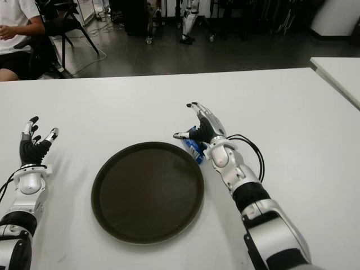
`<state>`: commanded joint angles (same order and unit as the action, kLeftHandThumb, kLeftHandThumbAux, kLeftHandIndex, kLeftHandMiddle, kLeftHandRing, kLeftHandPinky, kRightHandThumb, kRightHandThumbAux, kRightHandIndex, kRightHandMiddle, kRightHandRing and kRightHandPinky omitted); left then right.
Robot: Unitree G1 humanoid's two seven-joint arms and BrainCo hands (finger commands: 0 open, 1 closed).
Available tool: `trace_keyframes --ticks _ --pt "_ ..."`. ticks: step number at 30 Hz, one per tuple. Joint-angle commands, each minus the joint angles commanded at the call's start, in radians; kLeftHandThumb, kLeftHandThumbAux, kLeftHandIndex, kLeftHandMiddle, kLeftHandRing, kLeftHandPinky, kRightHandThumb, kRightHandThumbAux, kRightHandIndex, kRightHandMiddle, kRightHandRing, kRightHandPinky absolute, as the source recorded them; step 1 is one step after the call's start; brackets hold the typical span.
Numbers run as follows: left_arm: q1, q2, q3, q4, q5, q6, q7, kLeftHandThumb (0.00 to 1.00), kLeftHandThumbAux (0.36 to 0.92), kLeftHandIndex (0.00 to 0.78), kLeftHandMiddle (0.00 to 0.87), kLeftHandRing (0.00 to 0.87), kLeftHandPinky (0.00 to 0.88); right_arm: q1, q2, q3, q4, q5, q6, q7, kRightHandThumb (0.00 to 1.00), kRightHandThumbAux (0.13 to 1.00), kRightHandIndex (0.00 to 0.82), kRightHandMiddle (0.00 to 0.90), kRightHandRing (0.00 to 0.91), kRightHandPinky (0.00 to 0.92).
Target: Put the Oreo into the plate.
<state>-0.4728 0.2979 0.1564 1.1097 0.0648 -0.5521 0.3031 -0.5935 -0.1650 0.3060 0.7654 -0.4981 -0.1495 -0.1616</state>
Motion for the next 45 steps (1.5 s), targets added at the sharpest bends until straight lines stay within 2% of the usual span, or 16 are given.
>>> trace_keyframes --ticks 11,20,28,36,45 --pt "-0.002 0.004 0.004 0.002 -0.003 0.004 0.001 0.0 0.644 0.0 0.0 0.0 0.0 0.01 -0.007 0.02 -0.058 -0.027 0.08 0.024 0.0 0.665 0.0 0.0 0.0 0.0" --pt "-0.002 0.005 -0.004 0.002 0.009 0.015 0.008 0.0 0.629 0.0 0.0 0.0 0.0 0.005 -0.024 0.08 -0.167 -0.104 0.332 0.17 0.0 0.654 0.0 0.0 0.0 0.0" --pt "-0.004 0.003 0.0 0.006 0.004 0.013 0.007 0.0 0.628 0.0 0.0 0.0 0.0 0.001 -0.024 0.123 -0.218 -0.16 0.478 0.237 0.0 0.652 0.0 0.0 0.0 0.0" --pt "-0.005 0.005 -0.003 0.009 0.01 0.011 0.015 0.0 0.628 0.004 0.0 0.0 0.0 -0.002 -0.027 0.145 -0.251 -0.182 0.546 0.28 0.0 0.673 0.0 0.0 0.0 0.0" --pt "-0.008 0.003 0.003 0.013 -0.001 0.013 0.0 0.0 0.64 0.0 0.0 0.0 0.0 -0.003 -0.03 0.159 -0.256 -0.187 0.564 0.28 0.0 0.691 0.0 0.0 0.0 0.0"
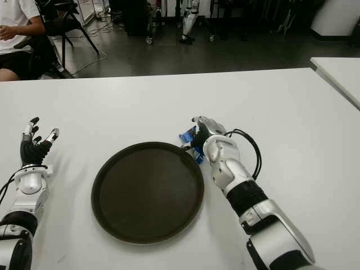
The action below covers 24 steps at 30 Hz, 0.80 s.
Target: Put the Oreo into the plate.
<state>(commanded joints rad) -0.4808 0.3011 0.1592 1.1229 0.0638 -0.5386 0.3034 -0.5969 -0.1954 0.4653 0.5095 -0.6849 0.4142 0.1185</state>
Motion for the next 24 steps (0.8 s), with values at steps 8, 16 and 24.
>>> trace_keyframes --ticks 8,16,24 --pt "0.006 0.002 -0.006 -0.006 0.008 -0.006 0.006 0.0 0.631 0.0 0.0 0.0 0.0 -0.003 0.002 0.006 0.008 -0.003 0.009 -0.004 0.0 0.692 0.0 0.0 0.0 0.0" --pt "0.006 0.001 -0.01 -0.009 0.011 -0.005 0.005 0.0 0.64 0.0 0.0 0.0 0.0 -0.003 0.004 0.011 0.001 -0.006 0.02 -0.008 0.0 0.694 0.0 0.0 0.0 0.0" --pt "0.006 0.008 -0.001 -0.003 -0.002 -0.004 -0.008 0.0 0.642 0.0 0.0 0.0 0.0 -0.003 0.002 0.017 -0.013 -0.007 0.04 0.008 0.0 0.698 0.0 0.0 0.0 0.0"
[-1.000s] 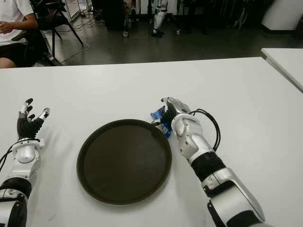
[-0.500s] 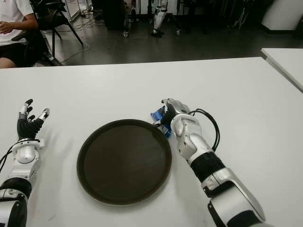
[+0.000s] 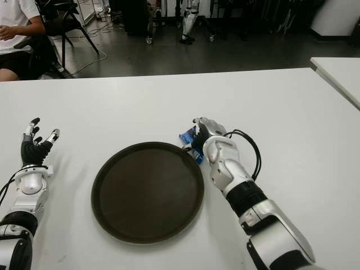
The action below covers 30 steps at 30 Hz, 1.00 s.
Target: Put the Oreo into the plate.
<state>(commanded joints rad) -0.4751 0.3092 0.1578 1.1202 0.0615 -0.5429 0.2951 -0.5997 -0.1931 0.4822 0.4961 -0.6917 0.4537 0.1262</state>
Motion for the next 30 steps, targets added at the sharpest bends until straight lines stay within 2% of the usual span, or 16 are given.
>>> trace_keyframes --ticks 9,16,30 --pt "-0.004 -0.007 -0.003 0.002 0.007 -0.005 0.016 0.0 0.634 0.004 0.0 0.0 0.0 -0.001 0.005 -0.004 0.003 0.006 0.011 -0.005 0.0 0.698 0.0 0.0 0.0 0.0" --pt "-0.004 -0.008 0.0 0.003 0.005 -0.006 0.021 0.0 0.651 0.0 0.0 0.0 0.0 -0.008 0.007 -0.007 0.014 0.009 0.026 0.001 0.0 0.695 0.0 0.0 0.0 0.0" --pt "-0.002 -0.01 -0.006 -0.005 0.009 0.0 0.011 0.0 0.641 0.0 0.0 0.0 0.0 -0.009 -0.008 -0.022 0.001 0.003 0.054 -0.022 0.0 0.717 0.0 0.0 0.0 0.0"
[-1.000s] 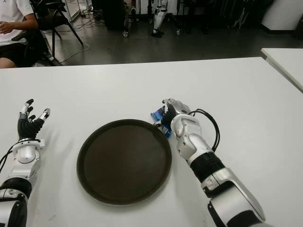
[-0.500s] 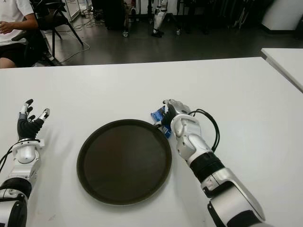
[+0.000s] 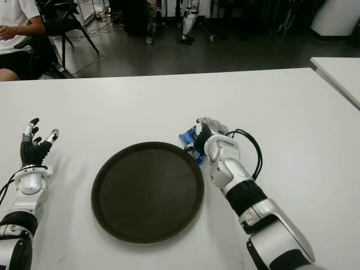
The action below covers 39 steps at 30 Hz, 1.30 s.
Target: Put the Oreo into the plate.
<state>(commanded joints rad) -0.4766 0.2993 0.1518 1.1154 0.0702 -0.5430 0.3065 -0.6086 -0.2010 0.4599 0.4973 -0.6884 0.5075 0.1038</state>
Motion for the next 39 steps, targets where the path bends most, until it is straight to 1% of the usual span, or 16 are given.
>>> trace_keyframes --ticks 9,15,21,31,39 --pt "-0.004 0.004 0.007 0.006 -0.007 0.007 0.0 0.0 0.642 0.002 0.0 0.0 0.0 0.0 -0.011 -0.009 -0.01 0.006 0.003 0.001 0.0 0.693 0.0 0.0 0.0 0.0" --pt "-0.005 0.006 0.003 0.006 -0.001 0.009 0.004 0.0 0.651 0.0 0.0 0.0 0.0 -0.001 -0.015 -0.01 0.002 0.01 -0.018 -0.008 0.0 0.682 0.0 0.0 0.0 0.0" --pt "-0.005 0.005 0.007 0.011 -0.005 0.009 0.002 0.0 0.647 0.0 0.0 0.0 0.0 0.0 -0.017 -0.012 0.007 0.012 -0.029 -0.012 0.0 0.696 0.0 0.0 0.0 0.0" --pt "-0.002 0.001 0.006 0.003 -0.004 0.001 0.006 0.0 0.646 0.0 0.0 0.0 0.0 -0.002 -0.018 -0.015 0.004 0.013 -0.024 0.002 0.0 0.704 0.0 0.0 0.0 0.0" --pt "-0.001 0.009 0.004 0.002 -0.001 0.002 0.002 0.0 0.668 0.0 0.0 0.0 0.0 -0.009 -0.02 -0.003 0.006 0.001 -0.011 0.022 0.0 0.715 0.0 0.0 0.0 0.0"
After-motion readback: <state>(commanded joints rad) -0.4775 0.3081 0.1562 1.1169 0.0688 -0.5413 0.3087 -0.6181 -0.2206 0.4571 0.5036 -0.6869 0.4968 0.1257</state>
